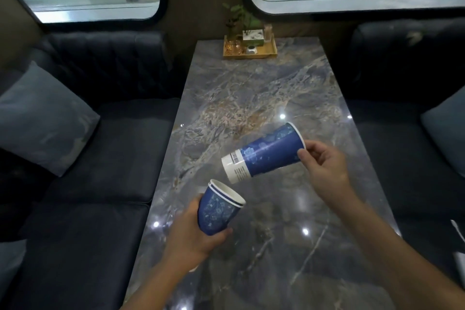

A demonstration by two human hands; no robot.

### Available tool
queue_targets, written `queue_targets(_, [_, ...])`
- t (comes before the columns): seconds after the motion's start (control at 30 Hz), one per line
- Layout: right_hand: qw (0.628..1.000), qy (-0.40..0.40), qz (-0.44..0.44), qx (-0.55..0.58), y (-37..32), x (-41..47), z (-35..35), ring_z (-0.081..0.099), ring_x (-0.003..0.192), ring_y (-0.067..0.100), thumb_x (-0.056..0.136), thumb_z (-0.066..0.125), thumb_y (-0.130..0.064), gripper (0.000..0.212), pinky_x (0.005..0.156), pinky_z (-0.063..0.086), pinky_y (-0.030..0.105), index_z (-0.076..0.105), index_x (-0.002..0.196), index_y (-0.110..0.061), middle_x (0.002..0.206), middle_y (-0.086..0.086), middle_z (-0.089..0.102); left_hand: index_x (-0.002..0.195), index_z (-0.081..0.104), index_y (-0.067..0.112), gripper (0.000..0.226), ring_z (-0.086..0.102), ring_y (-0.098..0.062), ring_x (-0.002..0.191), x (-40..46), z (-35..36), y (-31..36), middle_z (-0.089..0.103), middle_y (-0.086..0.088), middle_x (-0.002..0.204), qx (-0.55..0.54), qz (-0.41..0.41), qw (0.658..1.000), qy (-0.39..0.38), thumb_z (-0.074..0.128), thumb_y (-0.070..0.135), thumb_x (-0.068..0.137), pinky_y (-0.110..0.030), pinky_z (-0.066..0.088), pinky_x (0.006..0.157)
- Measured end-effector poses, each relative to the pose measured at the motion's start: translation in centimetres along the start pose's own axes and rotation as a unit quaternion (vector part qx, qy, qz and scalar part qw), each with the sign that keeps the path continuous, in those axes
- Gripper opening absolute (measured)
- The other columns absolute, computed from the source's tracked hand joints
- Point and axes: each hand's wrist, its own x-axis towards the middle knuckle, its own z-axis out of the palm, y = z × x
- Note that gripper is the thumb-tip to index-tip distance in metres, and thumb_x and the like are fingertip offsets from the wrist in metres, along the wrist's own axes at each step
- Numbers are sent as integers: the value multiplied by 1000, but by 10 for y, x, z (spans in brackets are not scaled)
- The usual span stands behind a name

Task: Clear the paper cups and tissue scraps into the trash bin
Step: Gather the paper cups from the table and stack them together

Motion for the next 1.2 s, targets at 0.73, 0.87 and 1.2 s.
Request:
queue_targets(0.73, [964,-207,-27,-163,18,-115,50,58,86,-2,88,46,-42,22,74,44,19,57,103,-30,93,-14,62,109,52,56,71,68,8,78,-48,21,30,68,30,95,-40,7,999,-6,88,35,52,-27,59,69])
queue_targets(0.87, [968,-162,-50,-186,21,-123,47,52,76,1,86,43,-47,4,67,38,17,45,83,-45,79,-16,53,108,53,55,69,68,6,76,-54,28,36,71,24,91,-54,14,998,-7,88,35,53,-26,59,69])
queue_targets(1.2, [984,-106,-26,-141,20,-168,41,58,75,-2,90,53,-28,15,66,39,9,59,102,-22,80,-29,62,116,49,49,72,68,3,79,-74,23,29,71,20,95,36,61,995,-74,84,55,53,-30,59,71])
